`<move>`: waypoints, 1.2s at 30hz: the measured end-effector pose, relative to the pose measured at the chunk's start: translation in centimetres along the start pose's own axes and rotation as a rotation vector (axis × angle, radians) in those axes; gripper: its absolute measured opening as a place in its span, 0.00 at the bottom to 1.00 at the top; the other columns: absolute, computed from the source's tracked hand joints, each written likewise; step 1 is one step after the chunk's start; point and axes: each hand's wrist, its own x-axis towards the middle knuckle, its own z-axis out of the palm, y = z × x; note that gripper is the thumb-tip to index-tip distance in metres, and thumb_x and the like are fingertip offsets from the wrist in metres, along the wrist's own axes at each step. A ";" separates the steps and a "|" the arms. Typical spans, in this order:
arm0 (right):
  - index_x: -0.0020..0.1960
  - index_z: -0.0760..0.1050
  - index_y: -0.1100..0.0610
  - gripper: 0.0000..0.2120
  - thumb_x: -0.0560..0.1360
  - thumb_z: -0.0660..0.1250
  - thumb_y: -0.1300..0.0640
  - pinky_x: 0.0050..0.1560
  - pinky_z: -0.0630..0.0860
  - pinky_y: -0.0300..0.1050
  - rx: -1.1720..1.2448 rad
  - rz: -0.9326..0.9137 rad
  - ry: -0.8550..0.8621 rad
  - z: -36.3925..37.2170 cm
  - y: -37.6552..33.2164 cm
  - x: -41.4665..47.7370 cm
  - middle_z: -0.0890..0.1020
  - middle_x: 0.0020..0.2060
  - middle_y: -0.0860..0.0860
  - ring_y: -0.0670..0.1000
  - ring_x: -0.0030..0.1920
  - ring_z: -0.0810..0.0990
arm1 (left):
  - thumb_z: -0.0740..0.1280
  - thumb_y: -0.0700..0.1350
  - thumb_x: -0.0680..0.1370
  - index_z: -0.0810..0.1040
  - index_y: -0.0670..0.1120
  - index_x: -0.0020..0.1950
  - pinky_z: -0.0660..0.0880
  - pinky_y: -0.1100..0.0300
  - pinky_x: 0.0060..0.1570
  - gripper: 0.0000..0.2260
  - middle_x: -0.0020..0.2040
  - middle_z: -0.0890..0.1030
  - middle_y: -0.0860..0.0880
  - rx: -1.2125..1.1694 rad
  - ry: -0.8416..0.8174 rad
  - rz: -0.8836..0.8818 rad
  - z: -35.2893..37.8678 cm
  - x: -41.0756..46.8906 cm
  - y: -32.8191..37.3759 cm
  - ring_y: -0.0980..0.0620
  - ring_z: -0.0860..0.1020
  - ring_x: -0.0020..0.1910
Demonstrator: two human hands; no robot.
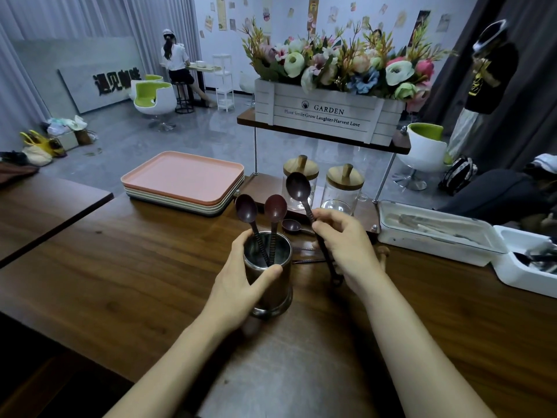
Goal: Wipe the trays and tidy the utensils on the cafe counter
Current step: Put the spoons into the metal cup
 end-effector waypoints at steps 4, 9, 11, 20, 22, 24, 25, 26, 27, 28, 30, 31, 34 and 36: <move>0.56 0.80 0.53 0.09 0.80 0.66 0.64 0.46 0.82 0.41 0.107 -0.047 0.053 -0.2 -2.0 -0.8 0.84 0.45 0.48 0.50 0.47 0.83 | 0.69 0.71 0.70 0.58 0.65 0.76 0.70 0.53 0.70 0.37 0.69 0.74 0.63 -0.008 0.011 -0.003 -0.1 -0.3 0.1 0.63 0.73 0.68; 0.65 0.76 0.53 0.16 0.79 0.66 0.66 0.51 0.80 0.42 0.278 -0.099 0.114 0.3 -2.9 -0.7 0.85 0.44 0.47 0.47 0.51 0.83 | 0.70 0.71 0.69 0.59 0.66 0.75 0.71 0.56 0.68 0.37 0.68 0.75 0.64 -0.028 0.009 -0.014 -0.2 -0.4 0.3 0.62 0.74 0.67; 0.67 0.75 0.53 0.18 0.79 0.67 0.65 0.54 0.80 0.44 0.260 -0.121 0.136 0.7 -2.9 -0.7 0.83 0.43 0.47 0.46 0.51 0.83 | 0.70 0.71 0.69 0.60 0.66 0.74 0.71 0.54 0.69 0.37 0.67 0.76 0.63 -0.033 0.011 -0.017 -0.2 -0.3 0.3 0.62 0.74 0.67; 0.62 0.77 0.57 0.12 0.79 0.68 0.65 0.48 0.82 0.43 0.323 -0.128 0.239 1.5 -2.2 -0.3 0.84 0.48 0.52 0.48 0.48 0.85 | 0.69 0.71 0.70 0.57 0.66 0.75 0.70 0.49 0.71 0.38 0.69 0.74 0.62 -0.039 -0.009 -0.029 0.0 -0.2 0.2 0.61 0.73 0.68; 0.59 0.77 0.57 0.10 0.79 0.68 0.65 0.50 0.83 0.49 0.295 -0.124 0.234 1.4 -1.9 0.0 0.84 0.46 0.52 0.51 0.48 0.85 | 0.69 0.71 0.70 0.57 0.66 0.75 0.70 0.49 0.71 0.37 0.69 0.75 0.62 -0.038 -0.010 -0.028 0.0 -0.2 0.1 0.61 0.73 0.68; 0.54 0.77 0.56 0.07 0.78 0.68 0.66 0.50 0.83 0.49 0.243 -0.107 0.182 1.8 -1.4 0.0 0.84 0.41 0.51 0.51 0.45 0.85 | 0.69 0.71 0.70 0.58 0.65 0.75 0.70 0.49 0.70 0.37 0.68 0.75 0.62 -0.035 0.000 -0.028 0.0 -0.2 0.1 0.62 0.73 0.68; 0.52 0.76 0.57 0.06 0.78 0.68 0.66 0.49 0.82 0.48 0.229 -0.092 0.147 2.1 -1.1 -0.1 0.85 0.40 0.51 0.51 0.44 0.85 | 0.70 0.70 0.70 0.58 0.65 0.75 0.70 0.49 0.70 0.37 0.68 0.75 0.62 -0.035 0.006 -0.028 0.0 -0.2 0.1 0.62 0.74 0.67; 0.50 0.76 0.58 0.05 0.78 0.67 0.67 0.48 0.82 0.46 0.213 -0.080 0.121 2.4 -0.7 -0.3 0.85 0.39 0.52 0.52 0.43 0.85 | 0.70 0.70 0.70 0.59 0.66 0.75 0.71 0.49 0.70 0.37 0.68 0.75 0.62 -0.036 0.009 -0.028 0.1 -0.2 0.2 0.63 0.74 0.67; 0.49 0.76 0.58 0.05 0.79 0.67 0.66 0.48 0.82 0.46 0.202 -0.076 0.106 2.7 -0.4 -0.4 0.85 0.39 0.53 0.53 0.43 0.86 | 0.70 0.70 0.70 0.59 0.66 0.75 0.71 0.50 0.70 0.37 0.68 0.75 0.63 -0.038 0.009 -0.028 0.1 -0.2 0.2 0.63 0.74 0.67; 0.48 0.76 0.58 0.04 0.79 0.67 0.66 0.47 0.82 0.46 0.188 -0.082 0.102 2.9 -0.2 -0.5 0.86 0.39 0.55 0.54 0.43 0.86 | 0.70 0.70 0.70 0.58 0.66 0.75 0.71 0.50 0.70 0.37 0.68 0.75 0.63 -0.039 0.011 -0.029 0.1 -0.2 0.2 0.63 0.74 0.67; 0.46 0.77 0.58 0.05 0.80 0.66 0.65 0.49 0.83 0.51 0.165 -0.095 0.106 3.2 0.3 -0.6 0.85 0.37 0.55 0.56 0.44 0.86 | 0.70 0.70 0.70 0.58 0.66 0.75 0.71 0.50 0.70 0.37 0.68 0.75 0.63 -0.036 0.015 -0.028 0.1 -0.3 0.2 0.63 0.74 0.67; 0.45 0.78 0.57 0.06 0.80 0.67 0.64 0.51 0.83 0.54 0.153 -0.097 0.107 3.2 0.6 -0.6 0.85 0.37 0.54 0.56 0.44 0.86 | 0.70 0.70 0.70 0.58 0.66 0.75 0.71 0.50 0.70 0.37 0.68 0.75 0.63 -0.034 0.016 -0.027 0.1 -0.3 0.2 0.63 0.74 0.67; 0.42 0.81 0.49 0.05 0.77 0.70 0.55 0.54 0.82 0.59 0.054 -0.090 0.091 3.3 1.6 -0.4 0.85 0.40 0.53 0.57 0.47 0.85 | 0.70 0.70 0.70 0.58 0.67 0.74 0.71 0.49 0.70 0.36 0.68 0.75 0.62 -0.029 0.026 -0.027 0.2 -0.3 0.1 0.62 0.74 0.67; 0.41 0.82 0.47 0.04 0.75 0.71 0.53 0.52 0.82 0.57 -0.005 -0.044 0.059 3.5 2.2 -0.4 0.85 0.39 0.50 0.54 0.45 0.84 | 0.70 0.69 0.70 0.59 0.66 0.74 0.71 0.50 0.69 0.36 0.68 0.75 0.62 -0.028 0.034 -0.022 0.2 -0.2 0.1 0.62 0.74 0.66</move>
